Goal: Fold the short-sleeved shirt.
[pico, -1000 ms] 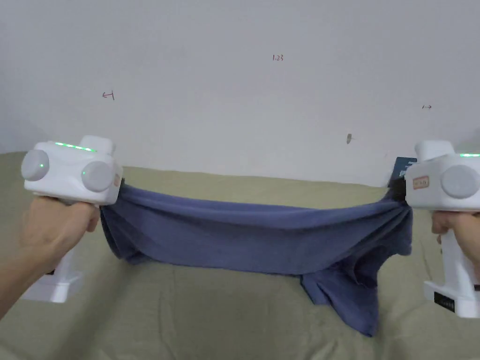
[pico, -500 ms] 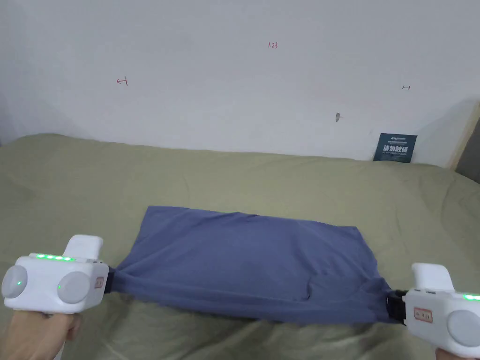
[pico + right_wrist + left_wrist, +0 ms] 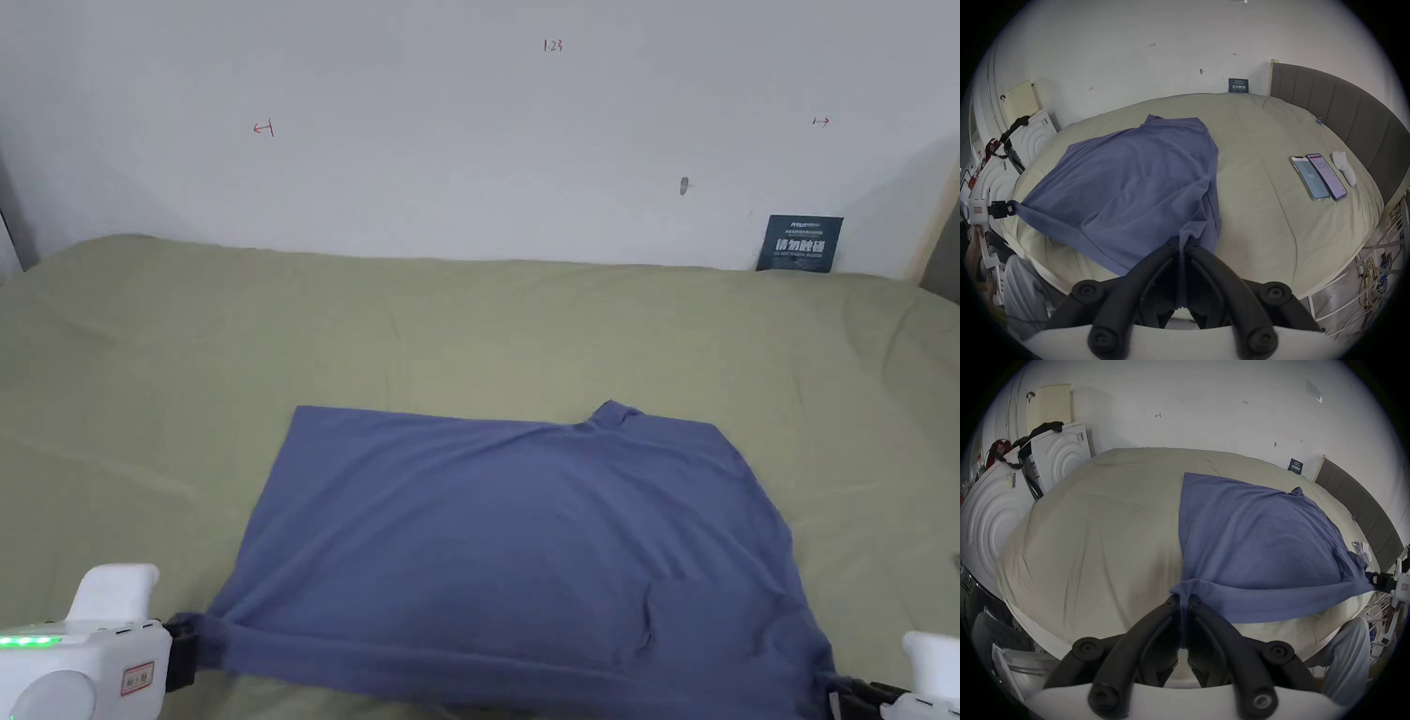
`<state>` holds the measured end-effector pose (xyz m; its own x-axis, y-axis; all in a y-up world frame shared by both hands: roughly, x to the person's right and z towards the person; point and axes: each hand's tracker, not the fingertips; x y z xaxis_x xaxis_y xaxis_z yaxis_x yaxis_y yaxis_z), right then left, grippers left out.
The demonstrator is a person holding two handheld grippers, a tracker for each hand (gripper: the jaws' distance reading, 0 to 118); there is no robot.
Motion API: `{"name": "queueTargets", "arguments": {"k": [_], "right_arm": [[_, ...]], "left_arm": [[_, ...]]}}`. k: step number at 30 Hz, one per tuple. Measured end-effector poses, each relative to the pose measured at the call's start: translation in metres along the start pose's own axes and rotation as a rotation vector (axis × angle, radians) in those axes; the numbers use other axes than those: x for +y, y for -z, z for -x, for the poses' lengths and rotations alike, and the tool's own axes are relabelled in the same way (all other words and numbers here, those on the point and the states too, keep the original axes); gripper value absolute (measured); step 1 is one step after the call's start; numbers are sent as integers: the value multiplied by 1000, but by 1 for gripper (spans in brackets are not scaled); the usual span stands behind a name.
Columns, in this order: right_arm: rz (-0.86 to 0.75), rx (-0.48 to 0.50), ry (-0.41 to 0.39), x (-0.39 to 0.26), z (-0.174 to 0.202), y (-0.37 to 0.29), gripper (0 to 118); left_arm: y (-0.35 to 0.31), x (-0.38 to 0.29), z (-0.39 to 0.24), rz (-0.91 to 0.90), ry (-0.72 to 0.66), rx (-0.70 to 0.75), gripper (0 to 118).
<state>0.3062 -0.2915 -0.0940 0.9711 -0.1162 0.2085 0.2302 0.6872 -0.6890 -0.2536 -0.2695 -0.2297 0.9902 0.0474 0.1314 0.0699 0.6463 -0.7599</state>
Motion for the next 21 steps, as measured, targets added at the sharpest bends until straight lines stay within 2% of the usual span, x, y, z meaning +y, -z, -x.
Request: {"name": "queueTargets", "arguments": {"k": [7,8,9,10,11,12,13,14,16,17,18,19,20,21], "right_arm": [[29,15,11,-4,-1,5,5],[29,18,17,-4,-1,7,11],[23,17,24,-4,-1,6,32],[16,9,27,-4,-1,6,88],[25,-8,30,-2,-1,9,118],[27,-14,38,-2,-1,10,116],[-114,-23,59,-4,-3,7,114],[-35,-7,56,-7,-3,10,114],[-30,-5,63,0,-4,3,114],[-36,-6,63,0,-3,2,114],[-41,-9,56,0,-3,1,111],[-38,-15,48,0,-2,0,91],[-38,-16,35,4,2,-7,62],[-62,-25,14,3,3,-10,23]], "left_arm": [[2,-6,-2,11,2,-6,4],[3,-6,-2,10,4,-9,5],[3,-6,-2,10,-2,-25,13],[3,-6,-2,8,-20,-41,56],[1,-5,-1,3,-37,-39,96],[1,-4,-1,6,-39,-42,118],[0,-5,-1,1,-43,-43,118],[-11,-2,-3,-50,-54,-43,118],[-21,2,-8,-48,-48,-47,117],[-15,-2,-3,-64,-58,-53,115],[-17,-2,-3,-73,-65,-56,108],[-19,-3,-3,-83,-68,-54,82],[-22,-4,-3,-106,-63,-45,49],[-28,-2,-5,-120,-54,-28,11]]}}
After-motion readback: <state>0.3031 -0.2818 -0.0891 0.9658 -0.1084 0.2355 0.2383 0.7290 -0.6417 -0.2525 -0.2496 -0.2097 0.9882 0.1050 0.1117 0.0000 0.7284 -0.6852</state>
